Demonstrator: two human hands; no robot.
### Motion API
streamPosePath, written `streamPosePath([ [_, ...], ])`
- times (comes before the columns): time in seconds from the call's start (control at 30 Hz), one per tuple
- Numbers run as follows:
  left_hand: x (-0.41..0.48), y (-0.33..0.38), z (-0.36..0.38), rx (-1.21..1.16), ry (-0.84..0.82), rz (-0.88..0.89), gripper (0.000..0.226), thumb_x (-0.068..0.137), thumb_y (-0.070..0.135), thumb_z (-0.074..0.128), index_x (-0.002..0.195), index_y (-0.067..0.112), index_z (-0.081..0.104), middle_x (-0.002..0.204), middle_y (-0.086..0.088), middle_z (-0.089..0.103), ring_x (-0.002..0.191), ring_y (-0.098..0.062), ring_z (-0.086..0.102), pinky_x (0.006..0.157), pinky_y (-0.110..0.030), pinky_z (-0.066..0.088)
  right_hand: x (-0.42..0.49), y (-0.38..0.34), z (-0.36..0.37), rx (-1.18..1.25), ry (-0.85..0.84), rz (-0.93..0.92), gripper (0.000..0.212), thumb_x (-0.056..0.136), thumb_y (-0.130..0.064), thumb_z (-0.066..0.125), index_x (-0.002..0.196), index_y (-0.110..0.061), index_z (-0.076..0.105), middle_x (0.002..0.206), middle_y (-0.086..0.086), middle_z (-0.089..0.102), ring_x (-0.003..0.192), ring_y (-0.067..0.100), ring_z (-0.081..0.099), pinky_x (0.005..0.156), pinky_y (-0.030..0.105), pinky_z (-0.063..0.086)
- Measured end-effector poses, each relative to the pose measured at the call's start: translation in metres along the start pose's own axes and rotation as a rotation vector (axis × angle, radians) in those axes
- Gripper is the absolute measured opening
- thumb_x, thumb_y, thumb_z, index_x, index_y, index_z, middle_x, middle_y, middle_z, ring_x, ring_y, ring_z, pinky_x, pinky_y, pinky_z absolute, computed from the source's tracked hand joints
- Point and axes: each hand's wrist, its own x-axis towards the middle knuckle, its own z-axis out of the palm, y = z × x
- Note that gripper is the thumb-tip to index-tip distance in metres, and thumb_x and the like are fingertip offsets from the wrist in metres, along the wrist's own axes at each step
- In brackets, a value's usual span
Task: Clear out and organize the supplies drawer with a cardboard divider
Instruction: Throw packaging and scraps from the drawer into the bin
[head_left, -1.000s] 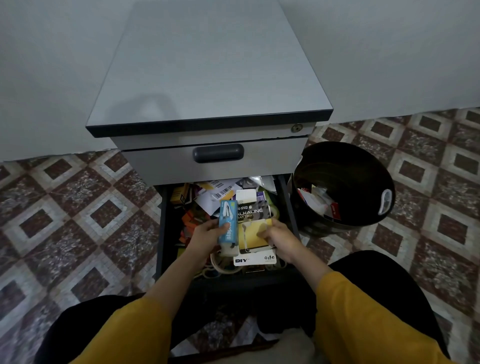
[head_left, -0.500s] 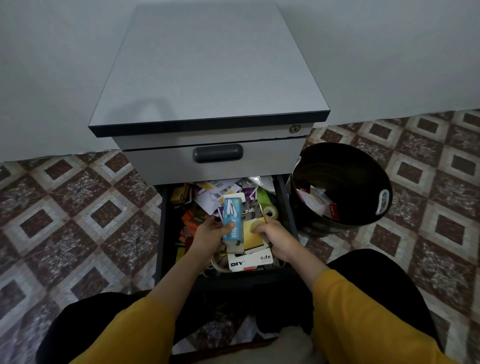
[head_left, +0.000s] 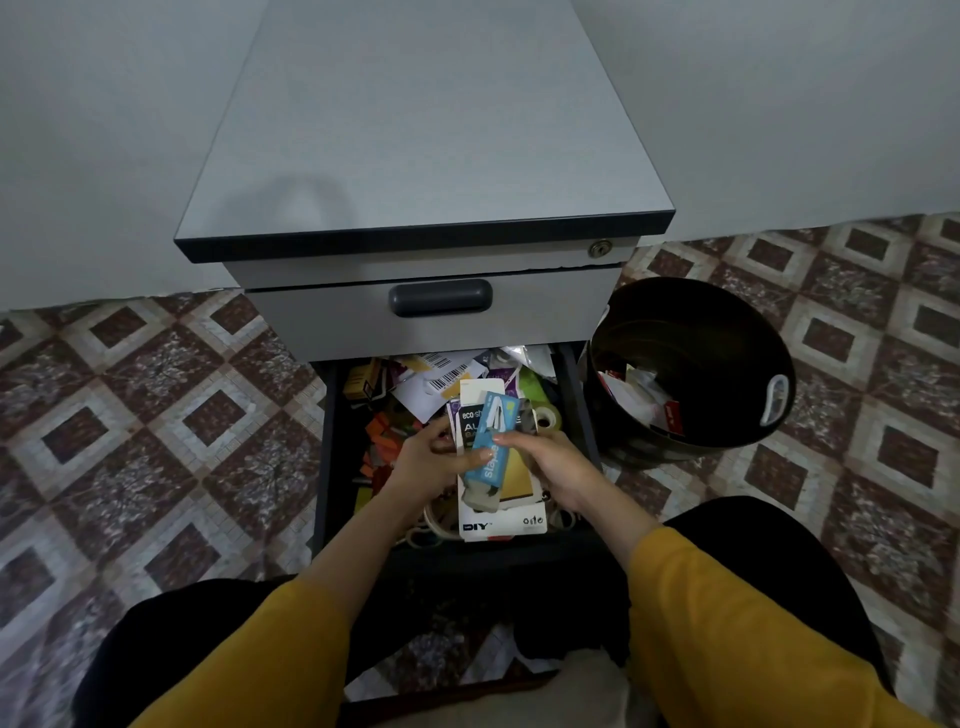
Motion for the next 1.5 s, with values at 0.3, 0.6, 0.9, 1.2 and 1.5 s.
streamPosePath([
  [0.3, 0.036, -0.046, -0.038, 0.012, 0.375, -0.262, 0.014, 0.084, 0.018, 0.066, 0.094, 0.009, 0.064, 0.088, -0.012, 0.066, 0.084, -0.033, 0.064, 0.085, -0.045, 0.054, 0.009, -0.01, -0.021, 0.072, 0.211, 0.01, 0.037, 0.086, -0.012, 0.065, 0.12, -0.002, 0.055, 0.114, 0.011, 0.061, 0.108, 0.024, 0.057, 0.089, 0.03, 0.044],
  [0.6, 0.049, -0.05, -0.026, -0.222, 0.357, -0.314, 0.011, 0.083, 0.005, 0.064, 0.077, 0.011, 0.058, 0.073, -0.008, 0.06, 0.066, -0.022, 0.056, 0.069, -0.035, 0.05, 0.018, -0.001, -0.017, 0.003, 0.185, 0.067, 0.04, 0.084, -0.016, 0.067, 0.121, -0.007, 0.056, 0.116, 0.008, 0.06, 0.103, 0.019, 0.055, 0.085, 0.028, 0.04],
  [0.9, 0.055, -0.048, -0.029, -0.345, 0.304, -0.4, 0.01, 0.084, -0.002, 0.06, 0.078, 0.006, 0.058, 0.075, -0.011, 0.059, 0.061, -0.019, 0.055, 0.052, -0.028, 0.046, 0.023, 0.006, -0.019, -0.029, 0.156, 0.074, 0.043, 0.084, -0.018, 0.066, 0.123, -0.006, 0.054, 0.113, 0.006, 0.059, 0.098, 0.016, 0.052, 0.083, 0.027, 0.036],
  [1.2, 0.041, -0.042, -0.043, -0.455, 0.351, -0.341, 0.03, 0.081, 0.003, 0.068, 0.108, -0.006, 0.06, 0.098, -0.022, 0.067, 0.076, -0.027, 0.065, 0.08, -0.042, 0.054, 0.023, 0.004, -0.018, -0.046, 0.153, 0.073, 0.051, 0.078, -0.024, 0.072, 0.123, -0.008, 0.054, 0.118, 0.01, 0.062, 0.11, 0.023, 0.056, 0.089, 0.034, 0.043],
  [1.5, 0.001, -0.025, -0.059, -0.371, 0.247, -0.318, 0.041, 0.08, -0.013, 0.057, 0.118, 0.001, 0.054, 0.085, -0.013, 0.063, 0.069, -0.026, 0.061, 0.038, -0.029, 0.051, -0.003, -0.008, -0.006, 0.022, 0.097, 0.025, 0.04, 0.079, -0.023, 0.071, 0.115, -0.01, 0.058, 0.115, 0.011, 0.062, 0.111, 0.025, 0.056, 0.102, 0.039, 0.041],
])
